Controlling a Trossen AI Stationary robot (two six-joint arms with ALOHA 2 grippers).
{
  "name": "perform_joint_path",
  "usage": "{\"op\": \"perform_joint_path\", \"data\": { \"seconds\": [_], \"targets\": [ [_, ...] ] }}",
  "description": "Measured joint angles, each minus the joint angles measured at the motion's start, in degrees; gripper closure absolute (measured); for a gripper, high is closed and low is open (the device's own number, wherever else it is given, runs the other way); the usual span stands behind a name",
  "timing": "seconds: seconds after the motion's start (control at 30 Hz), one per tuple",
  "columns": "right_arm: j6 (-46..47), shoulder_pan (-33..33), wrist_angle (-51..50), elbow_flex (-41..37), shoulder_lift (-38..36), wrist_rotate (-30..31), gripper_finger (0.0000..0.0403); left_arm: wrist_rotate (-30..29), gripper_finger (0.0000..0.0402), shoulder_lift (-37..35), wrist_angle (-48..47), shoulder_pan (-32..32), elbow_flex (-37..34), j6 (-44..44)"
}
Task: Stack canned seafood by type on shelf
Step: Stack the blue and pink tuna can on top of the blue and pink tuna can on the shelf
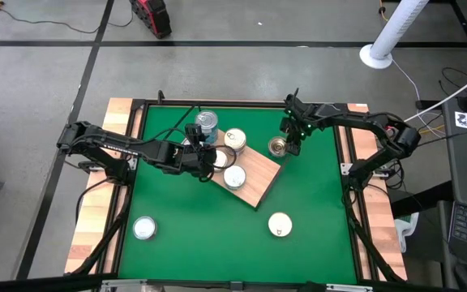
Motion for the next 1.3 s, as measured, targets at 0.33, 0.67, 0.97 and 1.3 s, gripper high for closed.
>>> {"op": "perform_joint_path", "data": {
  "seconds": [0.33,0.67,0.97,1.3],
  "targets": [
    [2.33,0.02,-0.68,1.87,0.26,-0.09,0.0236,0.02,0.0205,0.00,0.02,0.00,0.00,0.00],
    [2.44,0.11,-1.18,0.74,0.04,1.67,0.0236,0.02,0.0205,0.00,0.02,0.00,-0.02,-0.10],
    [2.21,0.06,-4.01,0.78,0.00,12.48,0.0281,0.04,0.0205,0.00,0.02,0.00,-0.02,-1.05],
    [2.29,0.00,-4.09,0.72,0.07,14.04,0.0390,0.04,0.0205,0.00,0.02,0.00,-0.02,-1.07]
  ]
}}
